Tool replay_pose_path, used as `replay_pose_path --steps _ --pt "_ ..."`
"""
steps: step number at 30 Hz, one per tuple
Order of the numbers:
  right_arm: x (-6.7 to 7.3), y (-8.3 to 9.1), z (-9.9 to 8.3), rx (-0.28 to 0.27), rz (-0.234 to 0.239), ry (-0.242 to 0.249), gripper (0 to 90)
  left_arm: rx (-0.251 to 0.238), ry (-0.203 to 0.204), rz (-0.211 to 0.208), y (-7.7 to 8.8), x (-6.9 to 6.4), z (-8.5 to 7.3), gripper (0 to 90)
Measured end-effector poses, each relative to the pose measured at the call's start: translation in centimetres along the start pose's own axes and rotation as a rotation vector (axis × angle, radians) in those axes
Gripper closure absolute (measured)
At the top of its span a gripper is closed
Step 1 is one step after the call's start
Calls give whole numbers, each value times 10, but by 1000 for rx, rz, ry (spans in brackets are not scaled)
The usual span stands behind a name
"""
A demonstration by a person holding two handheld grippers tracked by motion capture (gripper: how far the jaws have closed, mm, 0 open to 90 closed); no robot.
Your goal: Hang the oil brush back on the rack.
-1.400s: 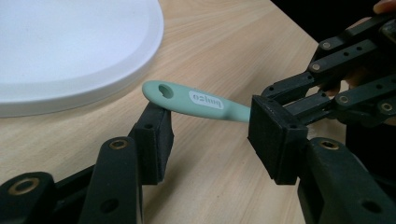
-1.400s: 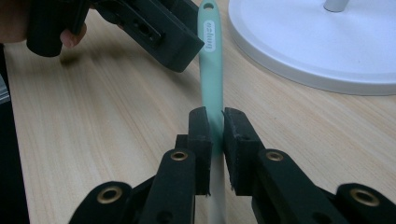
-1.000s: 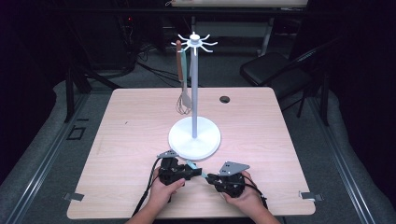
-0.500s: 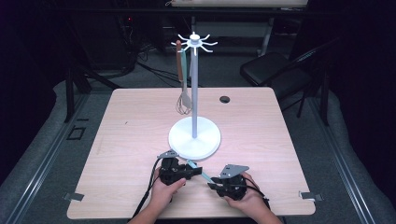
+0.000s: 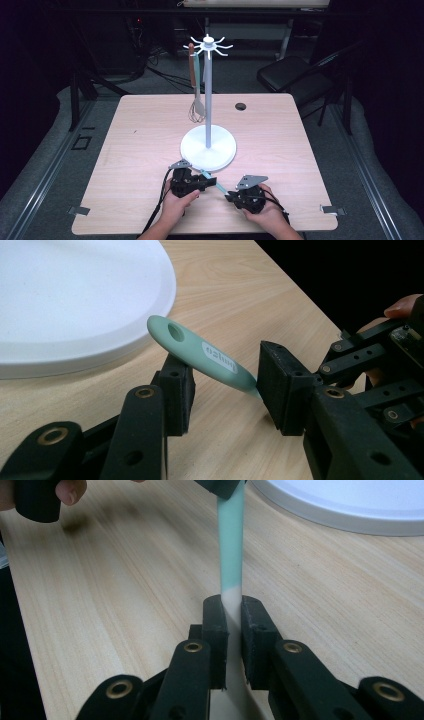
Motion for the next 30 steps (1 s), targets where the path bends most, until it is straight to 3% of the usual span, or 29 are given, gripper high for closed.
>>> replay_pose_path --steps 4,11,20,30 --pt "1 1 2 -10 -4 -5 826 -5 0 3 0 -1 1 571" --pt "3 2 9 -57 -10 -24 826 -23 28 -52 -4 -10 1 590" --pt "4 1 16 -97 -24 -67 826 -14 41 -72 -9 -16 -1 638" --pt "5 0 16 -101 -33 -71 824 -15 47 -89 -12 -19 -2 708"
Point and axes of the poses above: each handheld gripper's, and its own axes: y roughly backward along the jaws, z roughly out of its top, x roughly to its left, the point moved 7 cm from there along -y, roughly forward along the jaws, and after that the axes turned 4 degrees about -z, right-handed, at the moved point
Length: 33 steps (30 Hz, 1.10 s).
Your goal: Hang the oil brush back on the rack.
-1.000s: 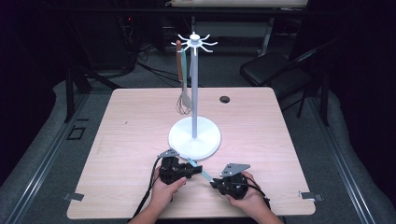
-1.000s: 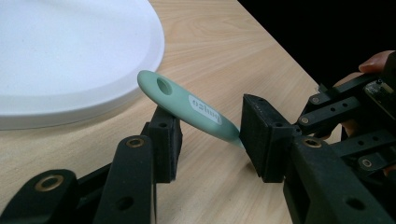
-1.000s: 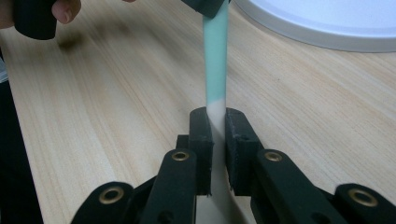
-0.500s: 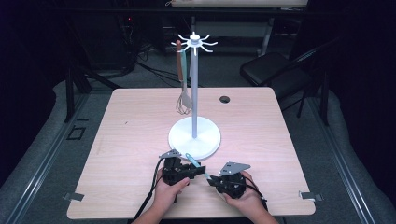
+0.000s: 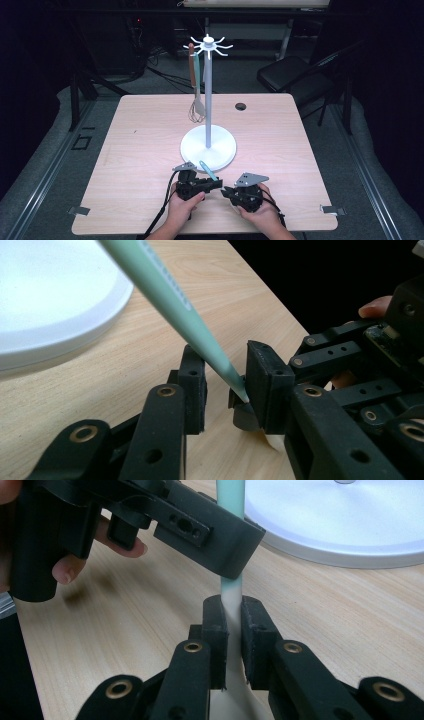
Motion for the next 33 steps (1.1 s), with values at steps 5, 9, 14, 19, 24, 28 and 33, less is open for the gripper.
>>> replay_pose_path --steps 5,9,14,19,24,28,33 --pt "0 0 -1 13 -3 19 815 0 -17 1 0 -2 1 753" --pt "0 10 3 -16 54 -27 728 -5 -24 4 6 -1 5 773" --pt "-21 30 9 -89 20 -91 714 -27 -18 -6 14 -1 12 809" --pt "-42 35 5 -104 -23 -144 716 -30 -54 -8 16 -9 21 839" --pt "-51 33 3 -101 -54 -164 721 -10 -112 -2 8 -19 28 842" --pt "-55 33 1 -84 -75 -161 721 22 -182 -5 1 -29 34 843" --pt "-58 31 -2 -83 -78 -184 722 57 -205 -17 -2 -34 39 844"
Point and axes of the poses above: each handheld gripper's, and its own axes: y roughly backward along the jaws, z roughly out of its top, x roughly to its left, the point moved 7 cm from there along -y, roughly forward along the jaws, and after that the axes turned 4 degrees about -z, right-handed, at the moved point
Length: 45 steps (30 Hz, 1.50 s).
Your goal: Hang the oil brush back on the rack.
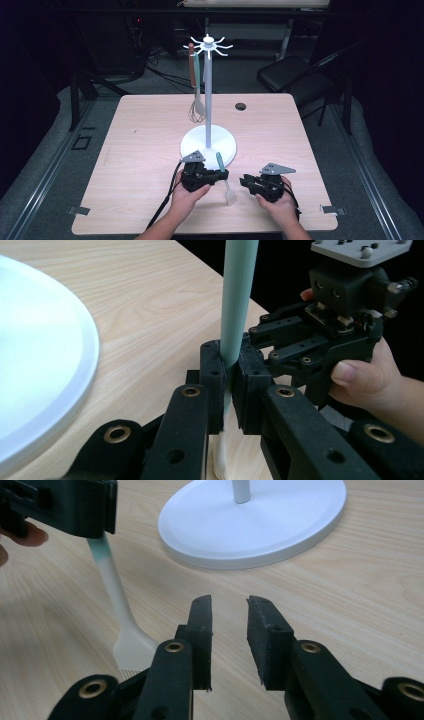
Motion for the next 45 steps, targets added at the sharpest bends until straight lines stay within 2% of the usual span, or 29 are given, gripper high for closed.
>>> replay_pose_path --steps 5,7,8,10,13,16,21,24,25,33,41,45 --pt "-4 1 -1 4 -10 2 721 68 -84 0 4 -5 8 843" --pt "-4 0 -1 -5 -7 -11 721 91 -112 -1 7 -6 12 843" --pt "-5 0 -1 -4 -9 -13 720 94 -122 4 9 -8 14 843" --pt "-7 1 -2 6 -14 -8 718 115 -144 -9 13 -10 19 843" --pt "-9 0 -3 7 -19 -14 714 138 -178 6 20 -12 26 843" --pt "-9 0 -4 3 -15 -19 707 144 -197 4 27 -14 35 843" --pt "-12 -1 -5 8 -35 1 661 170 -242 18 41 -14 53 843" --pt "-14 0 -4 -18 -59 7 632 162 -245 23 53 -13 68 843" --pt "-14 -1 -4 -32 -51 -5 625 158 -245 27 56 -12 72 843" --pt "-20 -2 -5 -35 -84 27 580 154 -261 54 79 -8 101 843" --pt "-20 -3 -6 -43 -89 39 569 140 -263 51 90 -6 122 843" --pt "-21 -6 -8 -23 -103 90 565 134 -270 58 95 -8 134 843"
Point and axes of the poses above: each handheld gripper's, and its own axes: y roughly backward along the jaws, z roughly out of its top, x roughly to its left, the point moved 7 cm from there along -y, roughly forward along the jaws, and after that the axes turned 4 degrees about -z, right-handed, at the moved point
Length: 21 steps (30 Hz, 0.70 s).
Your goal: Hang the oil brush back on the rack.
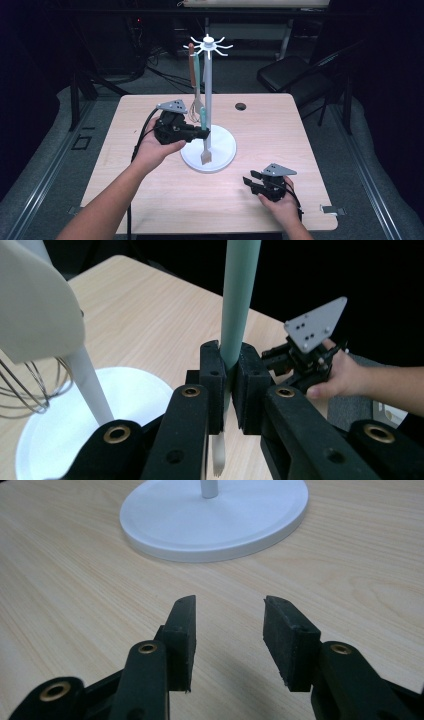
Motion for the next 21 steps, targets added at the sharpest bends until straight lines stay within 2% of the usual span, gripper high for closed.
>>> replay_pose_path --steps 2,4,11,14,16,21 --pt "1 -2 0 -11 -4 4 549 -5 -4 1 4 0 7 843" --pt "1 -2 -1 2 -18 15 535 -3 -11 8 7 0 12 843" --pt "6 -1 -1 39 17 -46 544 -7 -41 2 22 -2 44 843" --pt "7 -2 -2 46 25 -43 552 -9 -49 -5 25 -3 56 843" --pt "7 -2 -2 42 29 -38 551 -4 -50 -13 27 -3 64 843" --pt "7 -2 -2 33 28 -34 548 -2 -39 6 29 4 83 843"
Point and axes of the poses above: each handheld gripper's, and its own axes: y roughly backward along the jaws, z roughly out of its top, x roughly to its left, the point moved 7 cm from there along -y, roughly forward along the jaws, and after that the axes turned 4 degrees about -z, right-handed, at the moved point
